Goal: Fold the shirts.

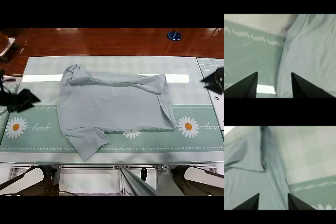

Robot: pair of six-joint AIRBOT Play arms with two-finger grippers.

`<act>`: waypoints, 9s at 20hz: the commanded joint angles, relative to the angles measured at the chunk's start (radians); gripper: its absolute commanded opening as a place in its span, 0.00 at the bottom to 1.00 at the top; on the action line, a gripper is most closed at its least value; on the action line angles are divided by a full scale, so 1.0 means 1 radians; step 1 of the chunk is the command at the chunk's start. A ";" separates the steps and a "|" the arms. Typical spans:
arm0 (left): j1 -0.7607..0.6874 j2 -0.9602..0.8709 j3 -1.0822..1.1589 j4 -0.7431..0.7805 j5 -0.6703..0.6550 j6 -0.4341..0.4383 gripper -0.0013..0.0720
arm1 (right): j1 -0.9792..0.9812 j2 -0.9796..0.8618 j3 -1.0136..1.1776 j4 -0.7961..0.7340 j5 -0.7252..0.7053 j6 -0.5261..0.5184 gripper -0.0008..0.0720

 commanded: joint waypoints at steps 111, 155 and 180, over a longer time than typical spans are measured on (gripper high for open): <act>-0.349 -0.491 0.525 0.081 -0.315 0.010 0.04 | 0.288 -0.472 0.423 -0.078 0.233 -0.043 0.04; -0.270 0.140 -0.595 -0.193 0.131 0.040 0.04 | -0.089 0.443 -0.707 -0.248 -0.006 0.122 0.58; -0.241 0.052 -0.175 -0.287 0.192 0.055 0.04 | 0.174 -0.008 -0.298 0.154 -0.109 -0.131 0.04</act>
